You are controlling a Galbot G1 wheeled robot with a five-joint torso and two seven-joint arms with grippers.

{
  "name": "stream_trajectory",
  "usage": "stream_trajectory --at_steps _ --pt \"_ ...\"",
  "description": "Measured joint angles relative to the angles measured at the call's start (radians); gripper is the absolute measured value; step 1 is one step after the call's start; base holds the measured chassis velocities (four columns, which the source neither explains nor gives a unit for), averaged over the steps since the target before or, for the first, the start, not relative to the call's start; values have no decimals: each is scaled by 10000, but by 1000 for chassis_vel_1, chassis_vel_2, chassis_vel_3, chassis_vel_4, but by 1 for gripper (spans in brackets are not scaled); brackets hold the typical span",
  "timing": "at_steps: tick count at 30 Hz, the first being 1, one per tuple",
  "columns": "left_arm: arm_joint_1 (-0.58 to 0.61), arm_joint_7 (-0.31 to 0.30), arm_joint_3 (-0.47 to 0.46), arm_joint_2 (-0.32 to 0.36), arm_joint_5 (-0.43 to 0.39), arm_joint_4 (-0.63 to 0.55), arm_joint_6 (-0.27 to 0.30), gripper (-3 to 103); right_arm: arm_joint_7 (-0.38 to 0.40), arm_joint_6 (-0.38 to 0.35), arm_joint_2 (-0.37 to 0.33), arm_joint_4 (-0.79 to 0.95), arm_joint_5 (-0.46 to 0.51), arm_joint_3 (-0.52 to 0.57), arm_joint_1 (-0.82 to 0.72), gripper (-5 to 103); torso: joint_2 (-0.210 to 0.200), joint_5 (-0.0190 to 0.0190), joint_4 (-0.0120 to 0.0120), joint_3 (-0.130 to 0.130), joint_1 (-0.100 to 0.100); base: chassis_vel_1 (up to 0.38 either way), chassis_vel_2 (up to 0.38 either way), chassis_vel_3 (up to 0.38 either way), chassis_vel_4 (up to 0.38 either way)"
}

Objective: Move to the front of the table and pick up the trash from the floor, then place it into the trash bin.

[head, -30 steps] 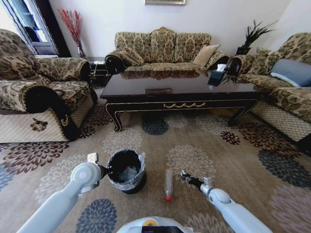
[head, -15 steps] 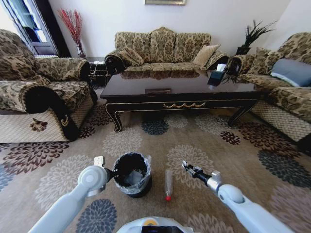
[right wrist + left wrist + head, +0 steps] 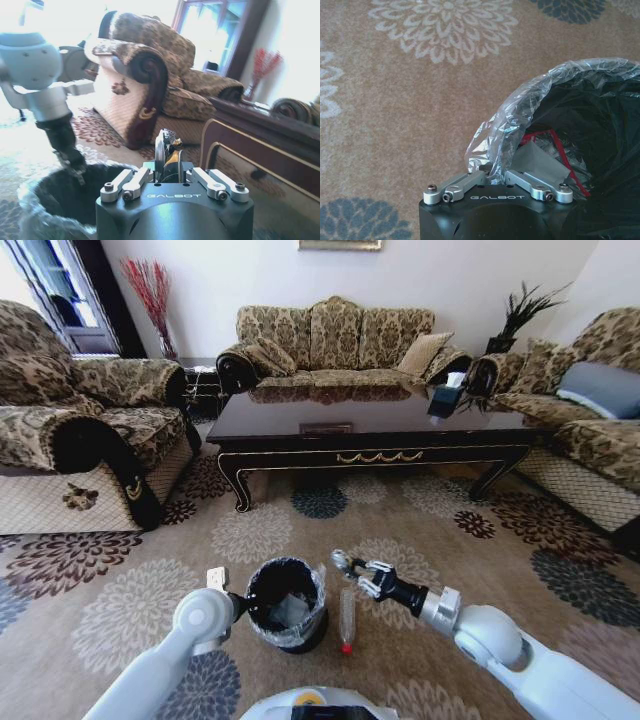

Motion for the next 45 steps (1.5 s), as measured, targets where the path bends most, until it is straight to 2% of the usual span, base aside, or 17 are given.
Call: stream_trajectory --at_steps 5,14,22,25,29,30,31,34,36,39,42,43,44,45 --pt "-228 -216 297 -365 206 -55 -1 0 -115 68 -315 241 -188 -213 324 23 0 0 1 1 0 0 0 0 0" --pt "-322 -350 1361 -742 742 -286 0 0 -139 100 -209 310 -482 -244 157 23 0 2 0 0 0 0 0 0 0" --pt "-133 -356 1430 -892 982 -321 0 0 -280 157 -92 483 -1026 -173 -323 23 0 1 0 0 0 0 0 0 0" --pt "-143 -357 1400 -1041 1054 -317 0 0 -463 349 -17 580 -1667 -107 -598 23 0 1 1 0 0 0 0 0 0" --pt "-174 -362 1456 -1229 1106 -311 -2 0 -493 400 96 668 -1926 -66 -914 25 0 0 -1 0 0 0 0 0 0" --pt "-140 -364 1479 -1239 1129 -320 -2 0 -488 410 122 670 -1931 -28 -1010 30 0 0 -3 0 0 0 0 0 0" --pt "-140 -364 1479 -1239 1129 -320 -2 0 -488 410 122 670 -1931 -28 -1010 30 0 0 -3 0 0 0 0 0 0" --pt "-39 -370 1480 -1190 1161 -357 -2 0 -309 446 179 669 -1816 49 -1184 46 0 0 0 0 0 0 0 0 0" --pt "-19 -370 1462 -1150 1166 -381 -2 0 -196 463 236 656 -1725 47 -1209 46 0 -1 0 0 0 0 0 0 0" --pt "-53 -370 1458 -1013 1164 -399 -2 0 60 490 462 601 -1618 -33 -1269 62 0 1 0 0 0 0 0 0 0" --pt "-71 -363 1404 -943 1133 -415 -2 0 116 518 526 597 -1613 -29 -1312 68 0 0 -1 0 0 0 0 0 0" --pt "-74 -347 1301 -854 1095 -430 -2 0 163 541 563 596 -1554 6 -1356 79 0 0 -1 0 0 0 0 0 0" --pt "-73 -329 1218 -765 1066 -440 -2 0 187 577 587 596 -1452 44 -1393 79 0 0 0 0 0 0 0 0 0" --pt "-65 -294 1125 -657 1039 -448 -3 0 209 607 615 599 -1328 84 -1433 84 0 -1 0 0 0 0 0 0 0"
